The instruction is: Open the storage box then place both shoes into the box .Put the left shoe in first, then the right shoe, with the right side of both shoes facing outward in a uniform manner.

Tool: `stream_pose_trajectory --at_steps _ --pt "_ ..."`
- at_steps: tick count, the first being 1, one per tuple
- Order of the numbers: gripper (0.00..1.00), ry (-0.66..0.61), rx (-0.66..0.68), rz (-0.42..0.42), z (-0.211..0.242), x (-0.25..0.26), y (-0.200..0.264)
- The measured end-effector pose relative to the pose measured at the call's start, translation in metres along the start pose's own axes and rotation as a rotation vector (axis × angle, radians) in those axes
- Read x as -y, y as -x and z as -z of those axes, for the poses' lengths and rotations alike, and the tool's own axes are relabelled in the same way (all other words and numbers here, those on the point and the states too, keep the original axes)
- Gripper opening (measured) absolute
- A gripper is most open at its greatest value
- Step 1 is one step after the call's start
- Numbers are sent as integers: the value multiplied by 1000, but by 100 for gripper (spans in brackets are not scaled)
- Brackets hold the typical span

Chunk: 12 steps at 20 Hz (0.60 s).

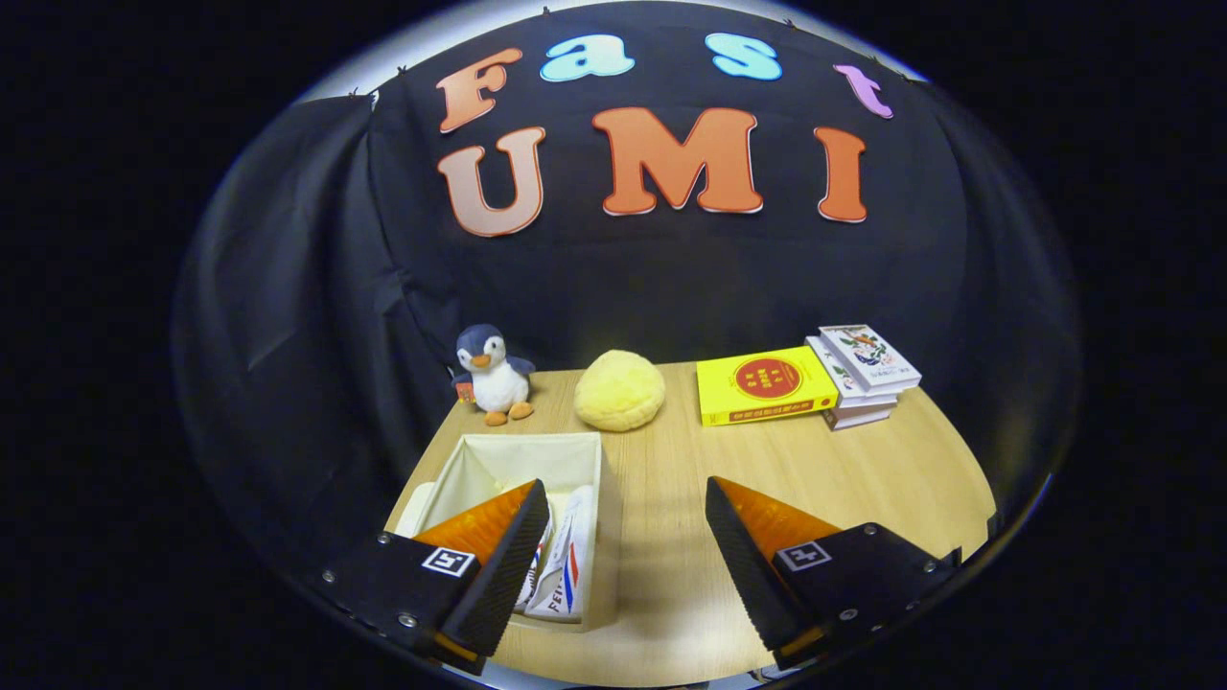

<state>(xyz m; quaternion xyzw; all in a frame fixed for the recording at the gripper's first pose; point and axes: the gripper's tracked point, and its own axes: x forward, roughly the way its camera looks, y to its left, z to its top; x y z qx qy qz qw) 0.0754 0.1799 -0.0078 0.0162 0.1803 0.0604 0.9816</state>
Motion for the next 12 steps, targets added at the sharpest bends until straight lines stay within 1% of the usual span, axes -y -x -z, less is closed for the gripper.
stream_pose_trajectory --at_steps 6,10,12 --pt "98 46 175 7 -69 42 45" --pt "98 40 268 -33 -95 56 69" --pt "98 31 314 -34 -104 67 78"
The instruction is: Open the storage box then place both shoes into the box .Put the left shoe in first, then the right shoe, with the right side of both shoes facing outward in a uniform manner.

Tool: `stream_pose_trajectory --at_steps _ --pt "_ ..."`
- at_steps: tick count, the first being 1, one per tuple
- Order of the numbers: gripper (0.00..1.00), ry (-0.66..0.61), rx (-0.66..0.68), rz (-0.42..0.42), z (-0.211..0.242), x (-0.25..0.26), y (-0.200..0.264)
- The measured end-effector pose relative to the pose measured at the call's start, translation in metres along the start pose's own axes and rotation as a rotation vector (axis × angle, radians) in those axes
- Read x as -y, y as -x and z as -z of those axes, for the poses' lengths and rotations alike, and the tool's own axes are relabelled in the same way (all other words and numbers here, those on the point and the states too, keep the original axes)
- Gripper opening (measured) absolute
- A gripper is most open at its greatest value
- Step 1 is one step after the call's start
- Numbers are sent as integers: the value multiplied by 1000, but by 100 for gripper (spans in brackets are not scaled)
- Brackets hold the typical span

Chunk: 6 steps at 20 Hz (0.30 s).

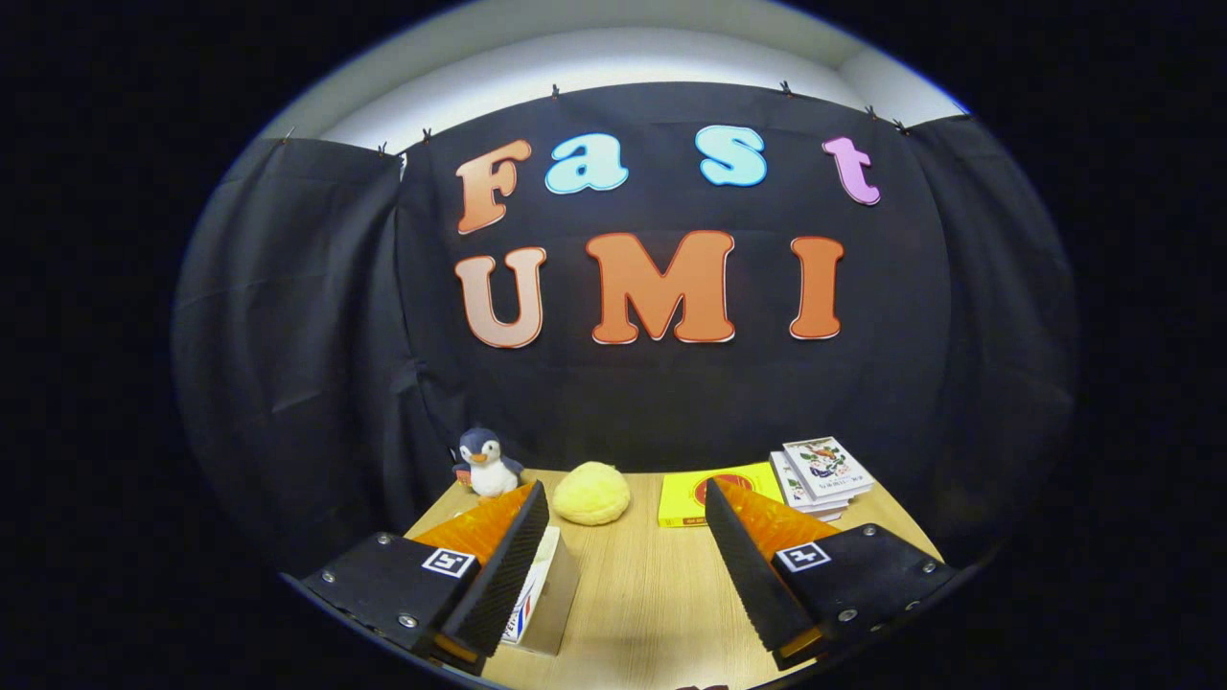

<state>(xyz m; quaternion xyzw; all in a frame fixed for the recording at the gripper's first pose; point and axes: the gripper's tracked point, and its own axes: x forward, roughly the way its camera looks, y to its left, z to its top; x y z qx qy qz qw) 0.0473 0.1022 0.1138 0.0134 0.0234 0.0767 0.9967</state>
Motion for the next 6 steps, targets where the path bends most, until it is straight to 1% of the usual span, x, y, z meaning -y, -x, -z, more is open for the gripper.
stream_pose_trajectory --at_steps 3,6 --pt "98 -22 63 6 -11 16 9" --pt "98 -20 96 17 -14 32 13"
